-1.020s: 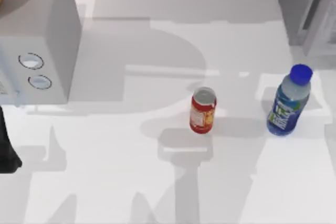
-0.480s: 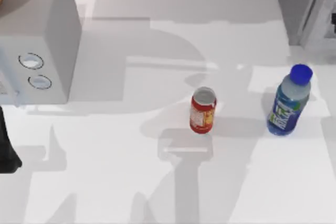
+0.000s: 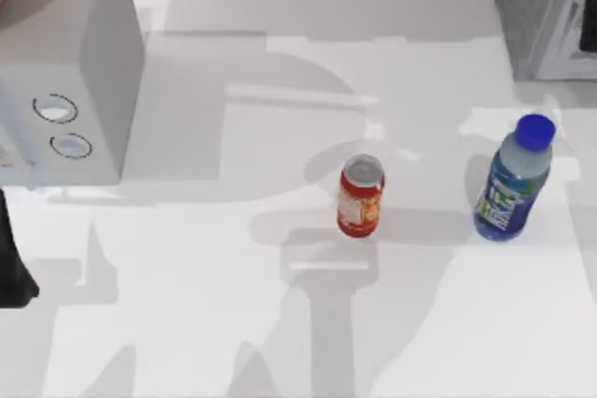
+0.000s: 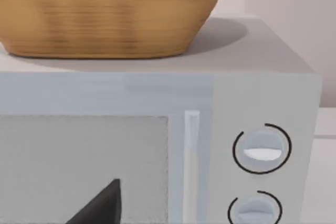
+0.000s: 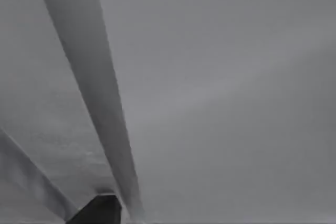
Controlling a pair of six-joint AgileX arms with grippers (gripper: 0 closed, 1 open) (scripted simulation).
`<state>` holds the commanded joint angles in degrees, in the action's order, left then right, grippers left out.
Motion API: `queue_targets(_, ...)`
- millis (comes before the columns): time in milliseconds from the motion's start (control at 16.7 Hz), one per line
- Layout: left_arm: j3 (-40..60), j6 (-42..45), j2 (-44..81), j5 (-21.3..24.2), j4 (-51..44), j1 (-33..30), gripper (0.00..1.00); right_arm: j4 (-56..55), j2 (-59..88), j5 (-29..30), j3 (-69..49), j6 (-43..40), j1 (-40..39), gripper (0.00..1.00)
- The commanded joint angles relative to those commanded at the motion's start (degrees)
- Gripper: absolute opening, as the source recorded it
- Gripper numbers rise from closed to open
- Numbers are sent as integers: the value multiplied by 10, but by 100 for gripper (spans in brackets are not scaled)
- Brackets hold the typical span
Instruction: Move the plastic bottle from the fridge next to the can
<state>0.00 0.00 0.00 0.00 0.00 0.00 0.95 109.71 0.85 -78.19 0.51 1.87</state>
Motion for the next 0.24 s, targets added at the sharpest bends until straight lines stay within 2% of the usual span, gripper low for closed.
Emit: queue_targets(240,0,0,0,0,0,0,100,14,38,1,-41,0,0,100)
